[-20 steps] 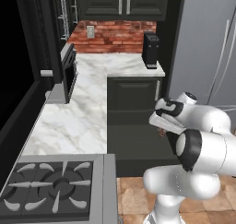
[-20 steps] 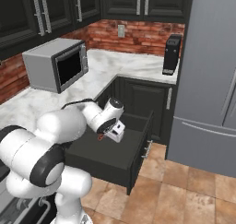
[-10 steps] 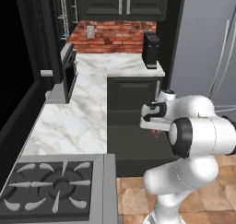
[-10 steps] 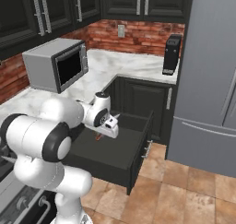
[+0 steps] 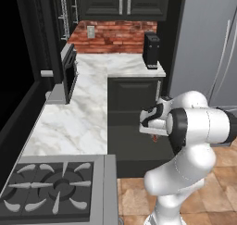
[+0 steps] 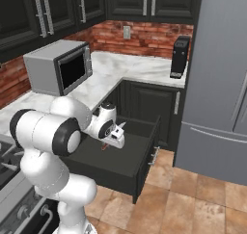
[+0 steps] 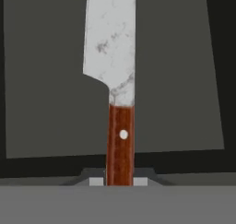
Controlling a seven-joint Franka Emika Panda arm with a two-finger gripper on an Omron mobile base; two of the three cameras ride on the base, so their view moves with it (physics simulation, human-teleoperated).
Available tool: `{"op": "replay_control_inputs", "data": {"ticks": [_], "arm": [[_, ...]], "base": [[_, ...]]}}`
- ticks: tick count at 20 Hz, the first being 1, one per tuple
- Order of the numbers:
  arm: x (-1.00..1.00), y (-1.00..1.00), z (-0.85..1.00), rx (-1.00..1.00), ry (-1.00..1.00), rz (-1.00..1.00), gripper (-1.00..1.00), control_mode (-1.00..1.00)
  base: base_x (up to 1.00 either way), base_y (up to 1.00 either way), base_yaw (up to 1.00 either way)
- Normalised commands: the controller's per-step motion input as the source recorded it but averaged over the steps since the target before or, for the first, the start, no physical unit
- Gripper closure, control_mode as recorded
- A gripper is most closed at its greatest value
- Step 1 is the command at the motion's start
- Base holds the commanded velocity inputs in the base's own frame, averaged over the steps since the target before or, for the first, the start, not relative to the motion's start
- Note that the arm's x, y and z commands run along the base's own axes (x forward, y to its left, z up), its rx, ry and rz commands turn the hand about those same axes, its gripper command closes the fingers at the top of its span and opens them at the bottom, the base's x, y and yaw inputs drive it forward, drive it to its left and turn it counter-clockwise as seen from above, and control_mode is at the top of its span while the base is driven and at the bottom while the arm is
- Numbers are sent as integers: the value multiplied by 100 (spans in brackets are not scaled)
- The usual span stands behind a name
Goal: Pick up the metallic utensils from the counter and place them in the open drawer. Make sure not to pick up any wooden utensils.
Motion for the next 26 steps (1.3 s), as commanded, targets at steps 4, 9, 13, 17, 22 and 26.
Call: {"op": "replay_control_inputs", "data": {"ticks": [4,9,13,17,22,26], "arm": [[69,3,-47,0,0,0,100,-100],[63,1,-44,0,8,0,100,-100],[35,16,-37,0,5,0,100,-100],[29,38,-38,0,0,0,100,-100],[28,21,-41,0,0,0,100,-100],[31,1,-50,0,0,0,100,-100]], "base": [[0,0,0],[0,0,0],[0,0,0],[0,0,0],[0,0,0],[0,0,0]]}}
